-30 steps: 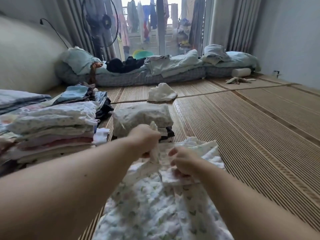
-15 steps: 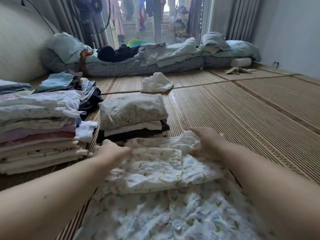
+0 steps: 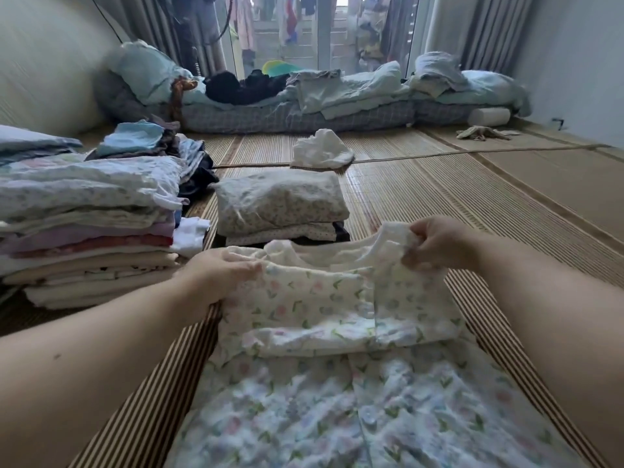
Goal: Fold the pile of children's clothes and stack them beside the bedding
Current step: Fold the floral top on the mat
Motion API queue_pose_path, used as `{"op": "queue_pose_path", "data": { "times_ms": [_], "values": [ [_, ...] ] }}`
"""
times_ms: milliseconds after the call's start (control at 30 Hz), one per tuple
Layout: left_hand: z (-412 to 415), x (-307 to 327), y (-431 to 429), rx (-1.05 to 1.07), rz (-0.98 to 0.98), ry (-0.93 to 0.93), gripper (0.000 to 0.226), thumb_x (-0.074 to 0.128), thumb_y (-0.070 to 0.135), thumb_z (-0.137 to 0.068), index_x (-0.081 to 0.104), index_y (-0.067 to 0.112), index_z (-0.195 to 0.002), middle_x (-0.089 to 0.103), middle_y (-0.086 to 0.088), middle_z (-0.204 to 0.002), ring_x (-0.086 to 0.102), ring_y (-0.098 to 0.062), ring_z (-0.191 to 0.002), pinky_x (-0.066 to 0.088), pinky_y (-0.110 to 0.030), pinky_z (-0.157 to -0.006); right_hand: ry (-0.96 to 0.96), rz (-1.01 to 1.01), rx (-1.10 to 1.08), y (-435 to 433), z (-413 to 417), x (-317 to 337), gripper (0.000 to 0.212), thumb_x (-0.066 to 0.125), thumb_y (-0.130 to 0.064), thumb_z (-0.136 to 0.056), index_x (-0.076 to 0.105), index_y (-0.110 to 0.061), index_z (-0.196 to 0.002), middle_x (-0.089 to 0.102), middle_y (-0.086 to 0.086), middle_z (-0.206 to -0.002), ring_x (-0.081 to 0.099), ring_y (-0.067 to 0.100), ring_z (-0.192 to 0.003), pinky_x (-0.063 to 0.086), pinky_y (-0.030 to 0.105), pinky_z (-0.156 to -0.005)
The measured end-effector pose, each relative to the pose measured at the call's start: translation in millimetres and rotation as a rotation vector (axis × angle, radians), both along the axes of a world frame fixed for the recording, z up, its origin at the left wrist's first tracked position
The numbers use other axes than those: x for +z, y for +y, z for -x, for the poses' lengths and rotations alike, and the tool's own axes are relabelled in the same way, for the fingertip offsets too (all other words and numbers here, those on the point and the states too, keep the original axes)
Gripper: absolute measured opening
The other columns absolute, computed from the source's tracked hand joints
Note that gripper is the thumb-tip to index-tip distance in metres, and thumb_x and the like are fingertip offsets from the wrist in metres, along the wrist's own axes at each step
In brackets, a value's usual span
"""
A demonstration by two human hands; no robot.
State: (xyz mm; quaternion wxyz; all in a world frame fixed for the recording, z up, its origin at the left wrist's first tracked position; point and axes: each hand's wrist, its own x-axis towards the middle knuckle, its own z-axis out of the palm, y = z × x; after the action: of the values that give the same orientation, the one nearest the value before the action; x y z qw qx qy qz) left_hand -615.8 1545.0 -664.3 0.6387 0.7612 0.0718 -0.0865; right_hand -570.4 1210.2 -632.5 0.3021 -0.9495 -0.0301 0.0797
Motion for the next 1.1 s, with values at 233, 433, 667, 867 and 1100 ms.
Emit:
{"op": "queue_pose_path", "data": {
  "times_ms": [233, 433, 667, 867, 1100],
  "values": [
    [82.6, 37.1, 14.4, -0.153, 0.114, -0.342, 0.012, 0.074, 0.006, -0.061, 0.067, 0.013, -0.068, 0.064, 0.001, -0.063, 0.059, -0.008, -0.059, 0.051, -0.017, -0.059, -0.522, 0.234, 0.007, -17.1, 128.9, 30.4, 0.017, 0.072, -0.023, -0.082, 0.058, -0.014, -0.082, 0.055, -0.003, -0.065, 0.054, 0.022, -0.06, 0.035, 0.028, -0.055],
    [182.7, 12.2, 28.0, -0.443, -0.284, -0.273, 0.024, 0.089, 0.015, -0.056, 0.071, 0.022, -0.07, 0.064, 0.003, -0.067, 0.06, -0.014, -0.063, 0.053, -0.027, -0.061, -0.539, 0.338, 0.175, -39.9, 242.3, 10.3, 0.029, 0.074, 0.004, -0.074, 0.059, -0.02, -0.073, 0.06, -0.006, -0.063, 0.052, 0.006, -0.047, 0.036, 0.008, -0.043],
    [225.3, -0.1, 31.7, -0.682, -1.005, -0.467, 0.023, 0.052, 0.053, -0.07, 0.063, 0.038, -0.084, 0.061, 0.024, -0.101, 0.05, 0.006, -0.096, 0.042, -0.016, -0.083, 0.057, 0.485, 0.058, -20.4, 291.0, -5.8, 0.035, 0.048, -0.04, -0.087, 0.053, -0.041, -0.121, 0.063, -0.012, -0.121, 0.058, 0.011, -0.11, 0.038, 0.035, -0.099],
    [222.4, -7.9, 19.9, -0.692, -1.115, -0.295, 0.086, 0.015, 0.092, -0.064, 0.036, 0.051, -0.137, 0.024, 0.035, -0.14, 0.02, 0.003, -0.136, 0.02, -0.032, -0.112, -0.022, 0.282, -0.126, 57.4, 291.5, -21.6, 0.066, 0.022, -0.07, -0.085, 0.026, -0.043, -0.145, 0.039, -0.003, -0.15, 0.04, 0.023, -0.133, 0.028, 0.053, -0.108],
    [205.2, 11.7, -14.6, -0.781, -1.262, -0.379, 0.104, -0.013, 0.092, -0.059, 0.065, 0.036, -0.098, 0.062, 0.019, -0.091, 0.045, -0.005, -0.096, 0.028, -0.039, -0.094, 0.243, 0.42, -0.038, 76.1, 208.3, -43.8, 0.083, 0.038, -0.083, -0.069, 0.014, -0.055, -0.143, 0.006, 0.006, -0.16, 0.015, 0.037, -0.143, 0.016, 0.057, -0.114]
  ]
}}
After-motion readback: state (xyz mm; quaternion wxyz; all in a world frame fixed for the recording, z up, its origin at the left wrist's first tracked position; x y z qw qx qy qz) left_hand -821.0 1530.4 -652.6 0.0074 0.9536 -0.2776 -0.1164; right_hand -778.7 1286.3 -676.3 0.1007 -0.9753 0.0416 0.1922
